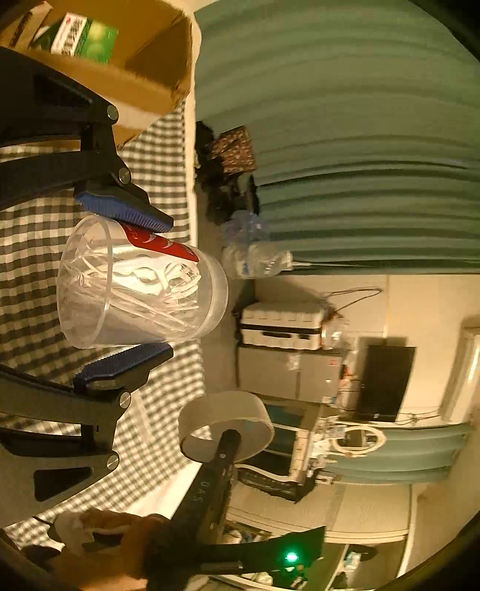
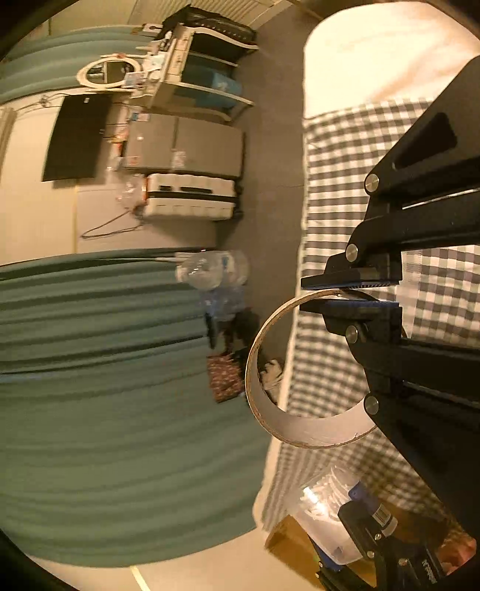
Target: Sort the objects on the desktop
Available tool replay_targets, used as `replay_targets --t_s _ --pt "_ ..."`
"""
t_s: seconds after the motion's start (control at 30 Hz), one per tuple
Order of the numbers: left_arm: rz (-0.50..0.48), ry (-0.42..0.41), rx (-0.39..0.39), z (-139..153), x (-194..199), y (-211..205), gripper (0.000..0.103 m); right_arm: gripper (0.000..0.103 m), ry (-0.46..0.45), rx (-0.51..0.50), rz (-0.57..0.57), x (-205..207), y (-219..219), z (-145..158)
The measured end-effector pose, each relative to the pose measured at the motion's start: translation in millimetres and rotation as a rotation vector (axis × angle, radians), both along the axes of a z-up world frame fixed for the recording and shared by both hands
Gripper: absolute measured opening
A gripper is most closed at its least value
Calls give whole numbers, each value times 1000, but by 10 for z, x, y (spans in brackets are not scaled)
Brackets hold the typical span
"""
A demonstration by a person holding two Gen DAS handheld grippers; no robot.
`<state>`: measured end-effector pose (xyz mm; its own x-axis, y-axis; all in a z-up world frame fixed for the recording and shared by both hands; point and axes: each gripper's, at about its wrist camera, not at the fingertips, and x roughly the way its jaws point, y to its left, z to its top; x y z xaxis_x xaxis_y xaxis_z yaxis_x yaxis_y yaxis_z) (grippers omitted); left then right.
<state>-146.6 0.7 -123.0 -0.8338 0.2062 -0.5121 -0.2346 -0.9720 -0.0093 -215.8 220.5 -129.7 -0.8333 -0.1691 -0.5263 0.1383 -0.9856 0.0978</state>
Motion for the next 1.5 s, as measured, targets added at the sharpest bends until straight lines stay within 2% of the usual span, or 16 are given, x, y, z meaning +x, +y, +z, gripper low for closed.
replay_targets --t_s 0.17,0.3,0.43,0.6,0.8,0.83,0.87,0.9,1.0,1.07,1.1,1.13,1.17,1.2,1.3,1.5 --pt "49 27 -6 217 218 -90 63 5 33 -59 14 202 49 247" --pt "84 57 3 385 329 -189 63 5 60 -52 18 333 39 379" --pt "110 85 4 513 422 -242 63 5 71 -56 25 469 6 460" --pt "121 79 32 610 532 -304 63 5 80 -43 61 729 -89 558" --pt "150 120 36 818 718 -411 59 5 83 -68 67 989 -144 629" --pt "150 127 44 853 750 -448 32 5 74 -78 76 1010 -165 640" --pt "154 127 39 864 756 -460 13 5 68 -90 86 1024 -173 651" --pt "161 121 30 872 772 -480 7 5 64 -106 98 1050 -208 676" --pt "158 84 45 811 735 -607 7 5 77 -84 110 1123 -326 730" --pt "110 -23 49 610 647 -699 12 5 82 -68 114 1153 -396 736" --pt "139 -68 20 470 594 -725 32 5 82 -67 122 1159 -434 735" --pt "167 -94 -19 354 560 -735 73 5 82 -67 130 1161 -470 740" --pt "191 -111 -50 268 536 -741 87 5 87 -59 138 1161 -512 735" --pt "207 -131 -69 161 536 -768 93 5 89 -52 142 1160 -532 727" --pt "193 -199 -43 15 624 -815 93 5 88 -44 157 1160 -581 696" --pt "188 -214 -51 -222 787 -743 93 5 66 -98 163 1060 -479 609"
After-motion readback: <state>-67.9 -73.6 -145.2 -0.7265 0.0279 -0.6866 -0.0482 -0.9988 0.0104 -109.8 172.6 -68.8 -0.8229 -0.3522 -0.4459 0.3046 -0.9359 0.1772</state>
